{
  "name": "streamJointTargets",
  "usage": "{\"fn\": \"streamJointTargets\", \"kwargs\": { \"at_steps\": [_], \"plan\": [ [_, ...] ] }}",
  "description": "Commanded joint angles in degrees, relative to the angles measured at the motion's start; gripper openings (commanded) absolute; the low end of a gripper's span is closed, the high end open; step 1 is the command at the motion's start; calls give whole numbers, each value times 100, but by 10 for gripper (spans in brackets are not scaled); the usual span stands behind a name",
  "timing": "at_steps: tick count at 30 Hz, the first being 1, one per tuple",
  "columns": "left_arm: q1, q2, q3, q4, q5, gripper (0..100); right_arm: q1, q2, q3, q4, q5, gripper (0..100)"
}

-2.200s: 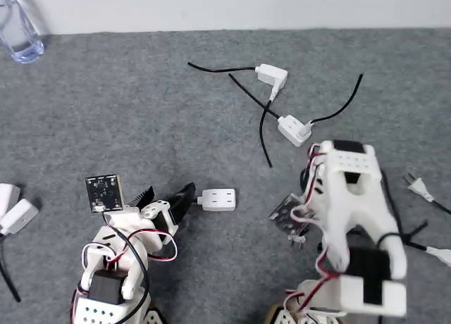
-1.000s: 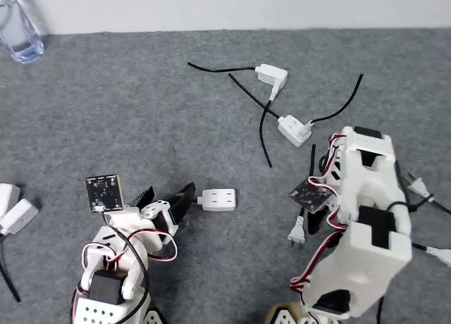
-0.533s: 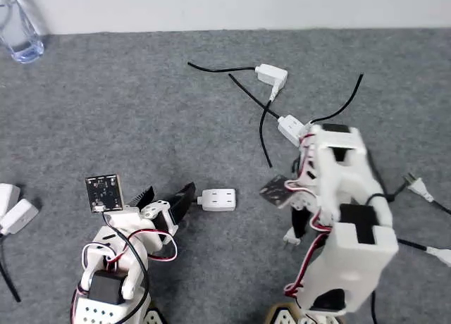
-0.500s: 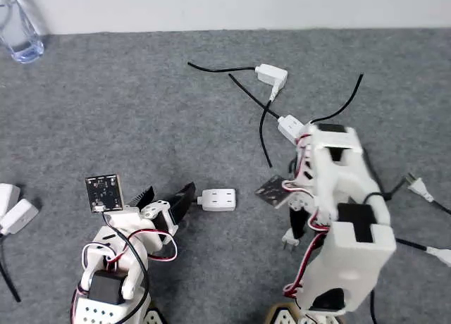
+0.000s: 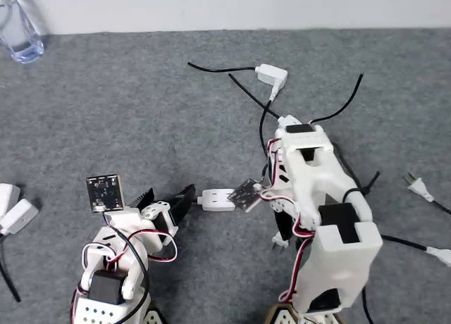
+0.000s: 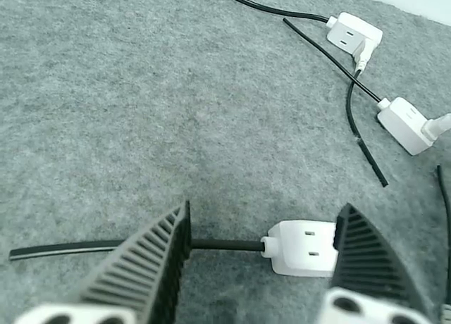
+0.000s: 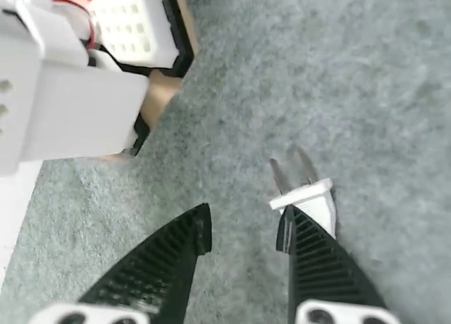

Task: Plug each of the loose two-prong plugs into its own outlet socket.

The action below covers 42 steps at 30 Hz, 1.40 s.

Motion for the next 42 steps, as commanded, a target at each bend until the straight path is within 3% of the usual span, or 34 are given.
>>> {"fn": "streamJointTargets", "kwargs": {
  "at_steps": [1,13,16,21,30,42],
  "plan": [
    [18,-35,-48,26,0,311,-136,-13,-26,-312,-413,173],
    [26,-35,-48,26,0,311,-268,-75,-185,-532,-1064,173],
    [26,-35,-48,26,0,311,-233,-303,-185,-251,-730,174],
    [26,-35,-48,26,0,311,-40,-1086,-185,374,712,176],
    [26,-35,-48,26,0,311,-31,-330,141,-593,747,176],
    [26,-35,-48,26,0,311,426,154,-563,-505,738,176]
  ]
}}
